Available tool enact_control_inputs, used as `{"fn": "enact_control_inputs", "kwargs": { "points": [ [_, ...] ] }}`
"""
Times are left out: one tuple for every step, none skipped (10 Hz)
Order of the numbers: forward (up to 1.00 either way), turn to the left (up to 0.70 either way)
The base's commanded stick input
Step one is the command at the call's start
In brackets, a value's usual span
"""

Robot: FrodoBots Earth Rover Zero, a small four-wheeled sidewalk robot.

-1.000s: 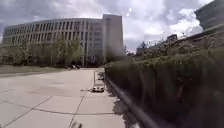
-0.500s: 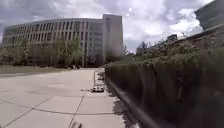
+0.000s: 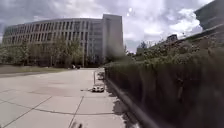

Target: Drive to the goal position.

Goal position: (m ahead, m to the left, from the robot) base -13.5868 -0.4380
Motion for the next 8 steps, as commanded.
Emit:
{"fn": "enact_control_inputs", "kwargs": {
  "points": [
    [0.06, 0.00],
    [0.06, 0.00],
    [0.06, 0.00],
    [0.06, 0.00],
    [0.06, 0.00],
    [0.05, 0.00],
    [0.06, 0.00],
    [0.05, 0.00]
  ]
}}
